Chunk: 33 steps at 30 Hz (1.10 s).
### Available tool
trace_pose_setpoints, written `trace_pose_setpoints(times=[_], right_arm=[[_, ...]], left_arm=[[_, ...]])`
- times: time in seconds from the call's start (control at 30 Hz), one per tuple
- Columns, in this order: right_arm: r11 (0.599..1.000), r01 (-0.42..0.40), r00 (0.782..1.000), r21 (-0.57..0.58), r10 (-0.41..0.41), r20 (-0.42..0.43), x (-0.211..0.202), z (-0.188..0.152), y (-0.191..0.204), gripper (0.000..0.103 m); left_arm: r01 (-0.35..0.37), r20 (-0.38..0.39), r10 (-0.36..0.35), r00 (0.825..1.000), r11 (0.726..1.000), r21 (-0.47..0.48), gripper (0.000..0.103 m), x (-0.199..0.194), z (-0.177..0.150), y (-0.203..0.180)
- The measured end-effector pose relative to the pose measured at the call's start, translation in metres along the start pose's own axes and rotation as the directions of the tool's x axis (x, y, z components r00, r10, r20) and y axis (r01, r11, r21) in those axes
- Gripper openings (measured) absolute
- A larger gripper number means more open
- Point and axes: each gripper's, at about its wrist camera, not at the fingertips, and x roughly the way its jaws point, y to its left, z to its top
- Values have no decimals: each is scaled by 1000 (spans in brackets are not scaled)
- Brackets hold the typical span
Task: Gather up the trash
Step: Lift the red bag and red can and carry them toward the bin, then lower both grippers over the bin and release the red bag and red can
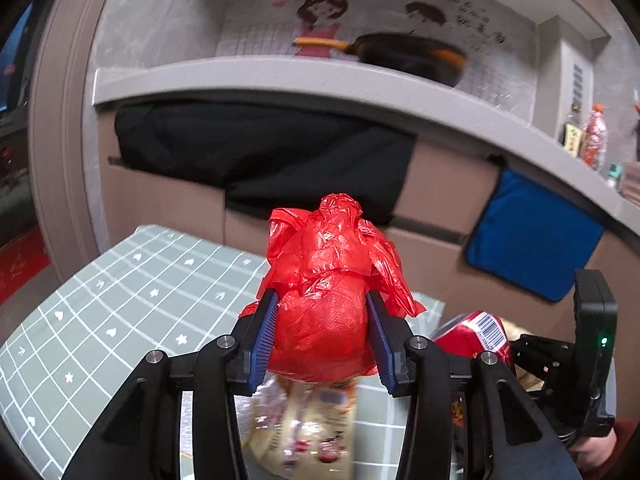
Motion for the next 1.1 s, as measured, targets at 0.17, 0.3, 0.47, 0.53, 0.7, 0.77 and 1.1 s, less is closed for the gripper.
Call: trace_pose_setpoints(times=[0.17,0.3,0.47,0.53,0.7,0.77,1.1], right_arm=[[997,80,992,20,-81,96,-54,1,-11,52],[985,148,974,84,-160,160,-103,-8,-28,52],[954,242,938,177,-277,210,-155,-27,-56,52],[942,261,927,211,-306,219,-169,-34,-67,52],[918,281,904,280,-351,244,-192,-47,-89,52],[910,281,897,304,-362,254,-197,-50,-97,52],[888,273,898,369,-373,234,-189,-73,-122,52]], left_arm=[[67,36,-69,997,997,36,44,-16,1,-39],[143,25,-144,989,988,55,44,-18,-2,-72],[220,6,-222,975,971,95,44,-18,-10,-117],[249,-6,-250,968,963,107,44,-16,-13,-133],[278,-25,-278,960,950,140,45,-9,-21,-163],[288,-34,-286,958,947,141,45,-4,-23,-170],[302,-93,-291,952,943,141,45,21,-41,-191]])
